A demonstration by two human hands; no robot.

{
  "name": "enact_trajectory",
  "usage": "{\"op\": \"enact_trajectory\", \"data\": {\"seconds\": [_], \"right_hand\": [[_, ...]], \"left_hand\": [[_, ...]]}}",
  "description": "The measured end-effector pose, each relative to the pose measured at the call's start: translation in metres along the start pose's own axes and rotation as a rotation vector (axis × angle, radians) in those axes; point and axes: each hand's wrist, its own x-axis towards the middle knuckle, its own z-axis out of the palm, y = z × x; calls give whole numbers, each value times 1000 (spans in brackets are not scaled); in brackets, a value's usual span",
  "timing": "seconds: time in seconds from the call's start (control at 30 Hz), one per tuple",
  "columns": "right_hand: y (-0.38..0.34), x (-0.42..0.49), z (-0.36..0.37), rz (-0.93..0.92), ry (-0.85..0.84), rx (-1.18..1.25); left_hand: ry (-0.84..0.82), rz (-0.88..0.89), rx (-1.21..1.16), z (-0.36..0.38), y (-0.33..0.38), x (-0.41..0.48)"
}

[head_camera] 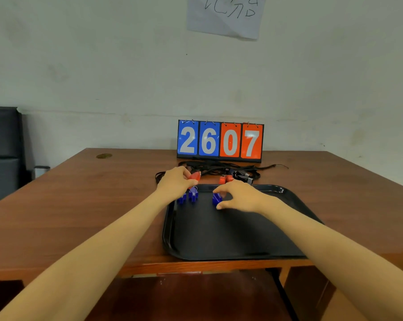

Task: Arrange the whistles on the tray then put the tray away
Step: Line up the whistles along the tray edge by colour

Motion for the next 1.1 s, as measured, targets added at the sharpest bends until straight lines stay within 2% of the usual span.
{"op": "enact_trajectory", "data": {"seconds": [0.33, 1.1], "right_hand": [[-9, 21, 13, 63, 71, 83], [-20, 20, 11, 100, 75, 87]], "left_hand": [[49, -9, -26, 2, -9, 7], [65, -18, -20, 5, -6, 10]]}}
